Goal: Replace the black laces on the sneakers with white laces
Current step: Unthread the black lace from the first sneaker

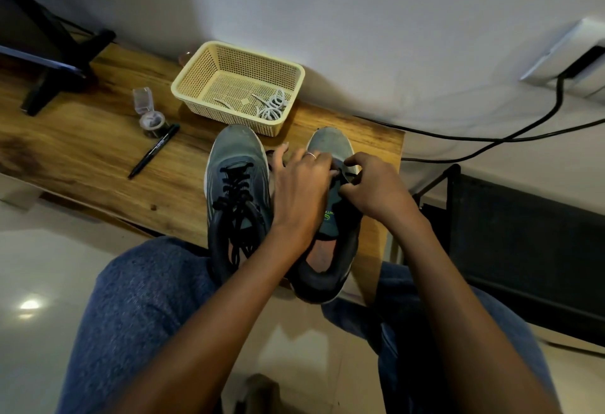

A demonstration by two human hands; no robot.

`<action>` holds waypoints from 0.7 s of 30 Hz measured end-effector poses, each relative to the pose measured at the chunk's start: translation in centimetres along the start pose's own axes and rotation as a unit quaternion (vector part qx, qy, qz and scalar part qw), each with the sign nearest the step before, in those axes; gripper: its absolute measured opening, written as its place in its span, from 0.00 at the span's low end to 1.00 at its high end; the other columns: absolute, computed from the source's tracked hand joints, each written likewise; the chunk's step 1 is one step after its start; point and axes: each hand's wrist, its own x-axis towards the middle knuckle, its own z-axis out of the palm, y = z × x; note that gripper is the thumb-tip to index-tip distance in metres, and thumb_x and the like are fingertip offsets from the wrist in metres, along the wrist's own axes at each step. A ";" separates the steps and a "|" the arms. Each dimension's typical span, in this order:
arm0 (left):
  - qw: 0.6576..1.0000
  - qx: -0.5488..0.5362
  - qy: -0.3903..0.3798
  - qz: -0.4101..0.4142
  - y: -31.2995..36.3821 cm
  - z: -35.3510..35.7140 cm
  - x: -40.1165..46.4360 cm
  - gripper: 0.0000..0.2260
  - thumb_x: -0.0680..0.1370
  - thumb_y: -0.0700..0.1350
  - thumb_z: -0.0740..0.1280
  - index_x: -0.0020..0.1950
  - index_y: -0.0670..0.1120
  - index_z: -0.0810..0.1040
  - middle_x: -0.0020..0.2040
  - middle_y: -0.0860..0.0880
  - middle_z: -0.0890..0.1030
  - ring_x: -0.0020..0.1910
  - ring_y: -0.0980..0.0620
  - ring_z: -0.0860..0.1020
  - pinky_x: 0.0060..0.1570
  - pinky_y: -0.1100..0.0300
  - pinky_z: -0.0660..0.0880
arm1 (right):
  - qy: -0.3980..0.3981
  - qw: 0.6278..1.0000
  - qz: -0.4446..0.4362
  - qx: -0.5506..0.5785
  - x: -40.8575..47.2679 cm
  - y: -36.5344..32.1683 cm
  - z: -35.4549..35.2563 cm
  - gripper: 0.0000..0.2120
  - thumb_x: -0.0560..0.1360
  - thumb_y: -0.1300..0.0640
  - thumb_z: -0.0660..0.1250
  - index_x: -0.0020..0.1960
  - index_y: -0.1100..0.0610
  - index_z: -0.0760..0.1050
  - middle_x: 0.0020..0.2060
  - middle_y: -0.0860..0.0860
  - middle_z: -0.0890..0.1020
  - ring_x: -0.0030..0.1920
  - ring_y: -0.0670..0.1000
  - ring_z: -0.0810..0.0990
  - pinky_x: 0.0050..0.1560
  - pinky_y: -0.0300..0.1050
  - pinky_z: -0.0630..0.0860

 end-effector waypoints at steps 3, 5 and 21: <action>0.975 -0.193 0.065 -0.089 0.5 -0.2 -0.1 0.04 0.80 0.43 0.64 0.52 0.44 0.76 0.46 0.48 0.80 0.48 0.50 0.77 0.59 0.53 0.70 | 0.006 1.000 0.010 0.010 0.1 0.2 -0.4 0.23 0.72 0.59 0.69 0.67 0.55 0.71 0.55 0.57 0.80 0.53 0.57 0.80 0.50 0.50 0.79; 0.925 -0.311 0.127 -0.180 0.7 -0.5 0.1 0.05 0.81 0.42 0.62 0.53 0.42 0.74 0.44 0.52 0.78 0.42 0.61 0.76 0.43 0.65 0.72 | 0.014 1.000 0.016 0.017 0.2 0.2 -0.5 0.24 0.72 0.59 0.69 0.67 0.55 0.71 0.56 0.58 0.80 0.53 0.58 0.79 0.53 0.53 0.79; 0.997 0.049 -0.047 0.026 0.0 -0.3 0.1 0.07 0.74 0.46 0.71 0.51 0.52 0.84 0.51 0.53 0.84 0.60 0.48 0.76 0.72 0.48 0.37 | -0.002 0.998 -0.034 -0.056 0.0 -0.1 -0.5 0.16 0.73 0.61 0.67 0.61 0.58 0.78 0.51 0.57 0.81 0.51 0.57 0.80 0.49 0.51 0.79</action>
